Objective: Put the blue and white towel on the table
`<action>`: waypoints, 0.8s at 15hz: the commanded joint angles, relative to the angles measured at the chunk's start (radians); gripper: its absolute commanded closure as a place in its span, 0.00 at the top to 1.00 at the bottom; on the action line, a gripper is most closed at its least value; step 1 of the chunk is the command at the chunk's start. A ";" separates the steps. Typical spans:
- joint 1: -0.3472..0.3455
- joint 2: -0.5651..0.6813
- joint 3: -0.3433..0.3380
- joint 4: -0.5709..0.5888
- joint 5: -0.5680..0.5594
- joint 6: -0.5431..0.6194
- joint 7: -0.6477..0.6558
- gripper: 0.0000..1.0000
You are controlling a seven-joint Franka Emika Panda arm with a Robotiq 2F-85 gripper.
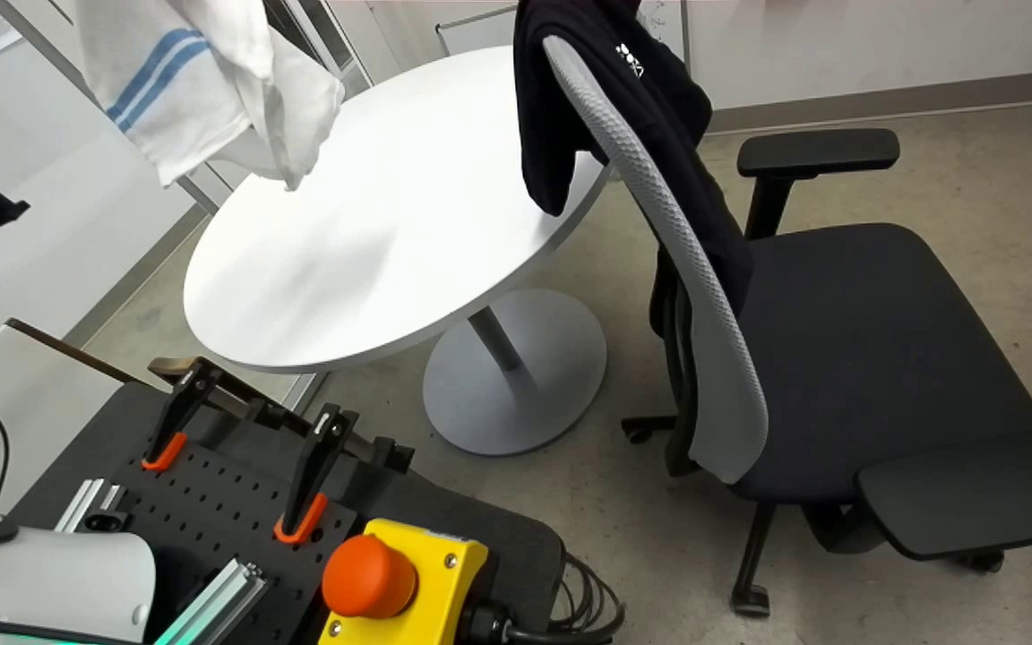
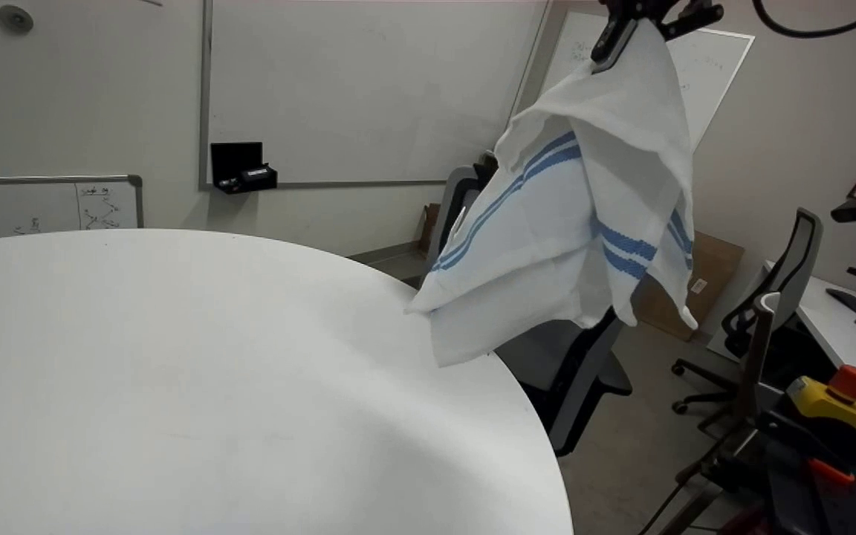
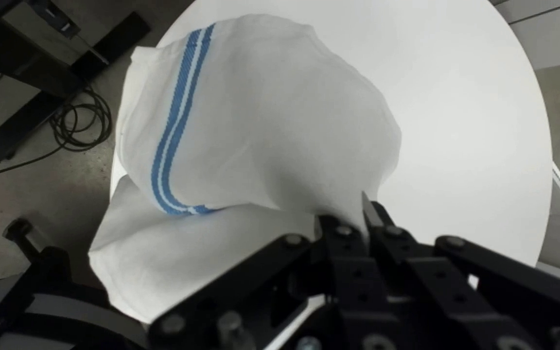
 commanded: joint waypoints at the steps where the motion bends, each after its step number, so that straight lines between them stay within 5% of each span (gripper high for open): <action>1: 0.001 0.007 0.007 -0.025 0.018 0.026 -0.036 0.36; 9: -0.008 0.017 -0.002 -0.031 0.020 0.034 -0.042 0.94; 12: -0.019 0.010 -0.012 -0.027 0.020 0.032 -0.034 1.00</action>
